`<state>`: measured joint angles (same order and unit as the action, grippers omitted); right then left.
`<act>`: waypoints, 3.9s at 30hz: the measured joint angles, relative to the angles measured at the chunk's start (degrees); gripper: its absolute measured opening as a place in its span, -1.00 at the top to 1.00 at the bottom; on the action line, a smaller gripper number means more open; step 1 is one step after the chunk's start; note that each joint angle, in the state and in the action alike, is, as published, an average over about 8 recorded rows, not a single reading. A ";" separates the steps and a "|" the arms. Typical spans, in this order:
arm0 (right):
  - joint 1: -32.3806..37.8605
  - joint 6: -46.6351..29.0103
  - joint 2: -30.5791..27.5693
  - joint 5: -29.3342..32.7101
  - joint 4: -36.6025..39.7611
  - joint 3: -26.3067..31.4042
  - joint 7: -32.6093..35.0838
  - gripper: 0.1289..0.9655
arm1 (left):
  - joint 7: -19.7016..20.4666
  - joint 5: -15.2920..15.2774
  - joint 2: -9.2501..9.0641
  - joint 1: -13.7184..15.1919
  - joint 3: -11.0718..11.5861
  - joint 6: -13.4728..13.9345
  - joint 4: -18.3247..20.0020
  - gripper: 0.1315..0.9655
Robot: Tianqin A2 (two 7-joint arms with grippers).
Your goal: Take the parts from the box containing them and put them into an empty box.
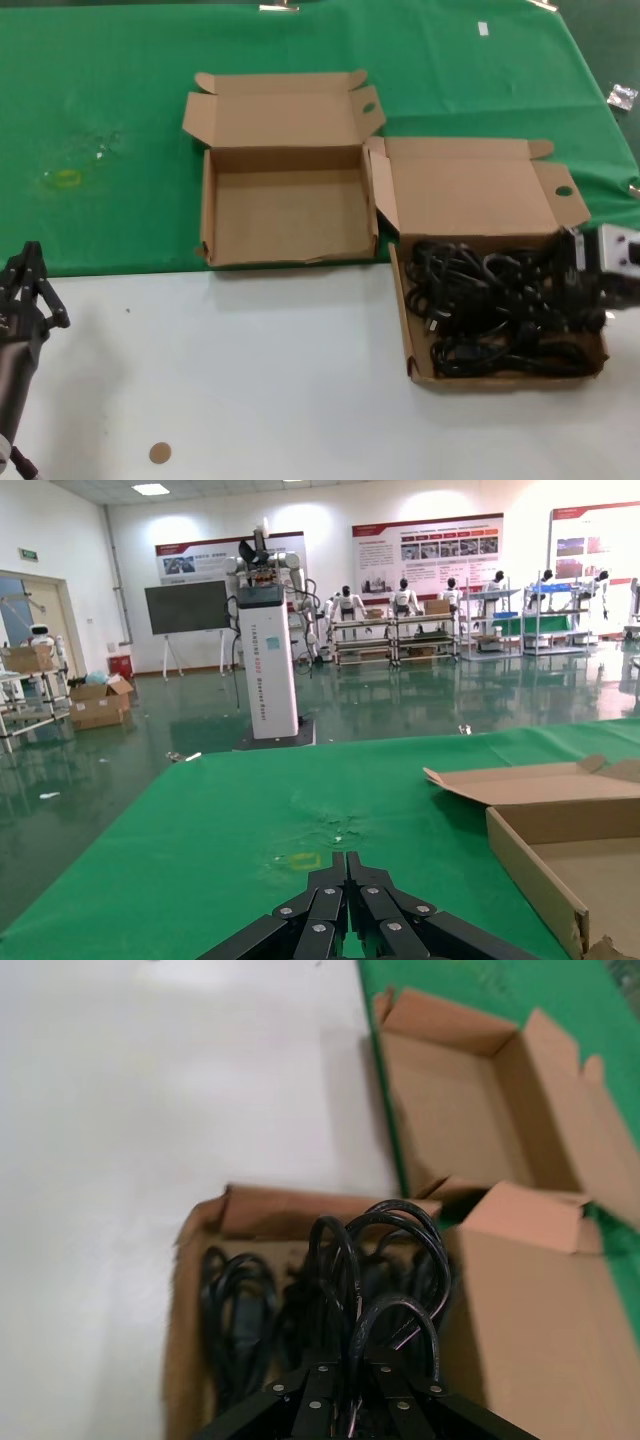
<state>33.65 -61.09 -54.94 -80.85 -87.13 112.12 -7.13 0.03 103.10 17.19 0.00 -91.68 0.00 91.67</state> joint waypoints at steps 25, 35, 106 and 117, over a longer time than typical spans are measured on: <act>20.00 1.35 24.17 11.49 6.77 8.75 -7.98 0.90 | 0.00 0.01 0.00 0.00 0.00 0.00 0.00 0.95; 23.55 4.88 33.26 14.91 13.78 11.31 -8.49 0.90 | 0.00 0.01 0.00 0.00 0.00 0.00 0.00 0.95; 26.00 17.54 41.42 13.13 33.21 9.79 2.93 -0.43 | -0.01 0.01 0.00 0.00 0.00 0.00 0.00 0.82; 17.13 24.02 40.87 7.87 27.59 5.28 3.57 -0.78 | -0.01 0.01 0.00 0.00 0.00 0.00 0.00 0.57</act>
<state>50.78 -37.07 -14.07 -72.99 -59.54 117.40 -3.56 0.02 103.11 17.19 0.00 -91.68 0.00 91.67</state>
